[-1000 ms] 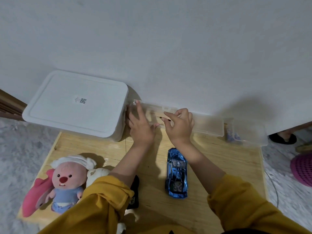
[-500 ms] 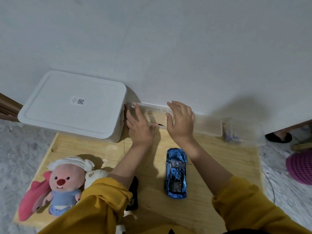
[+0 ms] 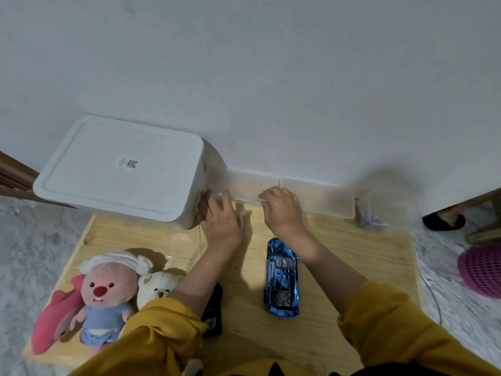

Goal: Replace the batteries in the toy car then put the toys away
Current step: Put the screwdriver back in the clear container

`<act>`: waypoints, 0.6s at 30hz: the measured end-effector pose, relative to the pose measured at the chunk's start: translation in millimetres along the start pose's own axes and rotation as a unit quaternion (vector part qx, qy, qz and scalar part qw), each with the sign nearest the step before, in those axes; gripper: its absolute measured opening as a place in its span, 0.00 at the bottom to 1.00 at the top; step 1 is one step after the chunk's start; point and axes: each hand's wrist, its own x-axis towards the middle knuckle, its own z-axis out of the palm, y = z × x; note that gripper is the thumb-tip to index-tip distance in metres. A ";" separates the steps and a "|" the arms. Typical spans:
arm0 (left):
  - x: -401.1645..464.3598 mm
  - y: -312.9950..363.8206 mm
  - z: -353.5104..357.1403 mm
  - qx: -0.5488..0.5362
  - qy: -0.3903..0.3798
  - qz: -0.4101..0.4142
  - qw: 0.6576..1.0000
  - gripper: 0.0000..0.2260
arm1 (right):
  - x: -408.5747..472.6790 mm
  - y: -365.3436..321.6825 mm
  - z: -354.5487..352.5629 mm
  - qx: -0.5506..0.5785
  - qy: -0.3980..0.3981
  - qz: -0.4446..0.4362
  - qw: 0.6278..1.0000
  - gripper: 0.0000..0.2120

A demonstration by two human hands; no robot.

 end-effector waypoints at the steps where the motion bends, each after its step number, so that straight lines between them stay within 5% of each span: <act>1: -1.1 -0.8 -0.1 0.006 -0.004 0.004 1.000 0.31 | -0.9 0.2 0.6 -0.010 -0.023 0.005 1.000 0.13; 8: 0.9 -2.6 -9.6 0.046 -0.011 0.031 0.998 0.29 | -10.9 -6.5 1.4 -0.027 -0.080 0.011 0.996 0.27; 15: -4.5 0.8 -22.9 0.041 -0.116 0.005 0.992 0.39 | -32.0 -5.8 -16.9 0.026 -0.157 0.011 0.987 0.28; 18: -17.7 0.1 -27.1 -0.037 -0.088 0.015 0.995 0.36 | -51.7 -7.6 -23.5 0.061 -0.127 0.000 0.990 0.27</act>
